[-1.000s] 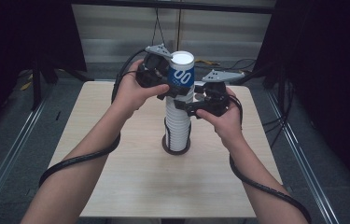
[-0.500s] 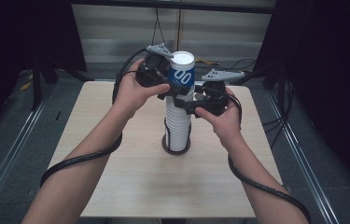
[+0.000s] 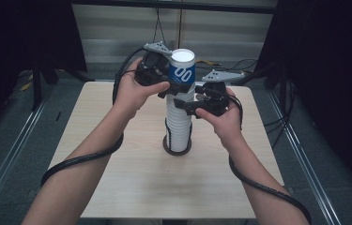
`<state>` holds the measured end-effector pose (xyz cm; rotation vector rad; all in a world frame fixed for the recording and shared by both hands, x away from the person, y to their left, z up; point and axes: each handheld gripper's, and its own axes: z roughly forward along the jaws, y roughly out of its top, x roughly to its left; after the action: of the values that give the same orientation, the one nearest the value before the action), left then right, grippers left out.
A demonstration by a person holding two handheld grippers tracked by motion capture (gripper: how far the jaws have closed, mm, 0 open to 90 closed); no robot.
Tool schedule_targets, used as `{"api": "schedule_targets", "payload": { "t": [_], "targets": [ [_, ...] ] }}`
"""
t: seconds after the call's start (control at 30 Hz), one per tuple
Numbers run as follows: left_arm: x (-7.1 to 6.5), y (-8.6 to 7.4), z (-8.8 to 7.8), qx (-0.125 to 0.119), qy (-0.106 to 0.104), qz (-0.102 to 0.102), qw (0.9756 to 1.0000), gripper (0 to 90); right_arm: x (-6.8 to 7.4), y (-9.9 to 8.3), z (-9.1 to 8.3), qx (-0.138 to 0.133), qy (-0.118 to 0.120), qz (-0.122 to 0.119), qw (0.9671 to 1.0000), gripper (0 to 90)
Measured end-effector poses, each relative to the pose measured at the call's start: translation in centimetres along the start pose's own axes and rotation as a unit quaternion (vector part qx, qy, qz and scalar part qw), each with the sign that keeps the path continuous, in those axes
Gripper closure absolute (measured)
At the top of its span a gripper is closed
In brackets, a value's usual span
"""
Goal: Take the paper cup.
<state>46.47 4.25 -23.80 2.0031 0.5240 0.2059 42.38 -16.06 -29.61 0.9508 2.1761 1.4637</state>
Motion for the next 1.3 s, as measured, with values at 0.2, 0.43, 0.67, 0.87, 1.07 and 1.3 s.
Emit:
{"api": "schedule_targets", "payload": {
  "t": [0.2, 0.43, 0.67, 0.87, 1.07, 1.3],
  "targets": [
    [0.0, -0.1, 0.0, -0.009, 0.000, 0.002, 1.0000, 19.3, 0.0, 0.0, 0.0, 0.000, -0.002, 0.000, 1.0000, 13.4],
    [0.1, -0.4, 0.3, -0.030, 0.000, -0.005, 0.9996, 17.6, 0.0, 0.0, 0.0, -0.001, -0.003, 0.000, 1.0000, 13.4],
    [0.1, -0.5, 1.0, -0.032, 0.004, -0.010, 0.9994, 17.1, 0.0, 0.0, 0.1, 0.000, -0.003, -0.001, 1.0000, 13.4],
    [0.1, -0.4, 0.9, -0.026, 0.003, -0.011, 0.9996, 17.9, 0.0, -0.1, 0.1, -0.002, -0.002, -0.002, 1.0000, 13.4],
    [0.0, -0.3, 0.8, -0.022, 0.004, -0.009, 0.9997, 18.5, 0.0, -0.1, 0.1, 0.001, -0.001, -0.001, 1.0000, 13.4],
    [-0.1, 0.5, 0.1, -0.031, 0.007, -0.008, 0.9995, 20.4, 0.0, -0.1, 0.1, -0.003, -0.001, -0.002, 1.0000, 13.4]
  ]
}}
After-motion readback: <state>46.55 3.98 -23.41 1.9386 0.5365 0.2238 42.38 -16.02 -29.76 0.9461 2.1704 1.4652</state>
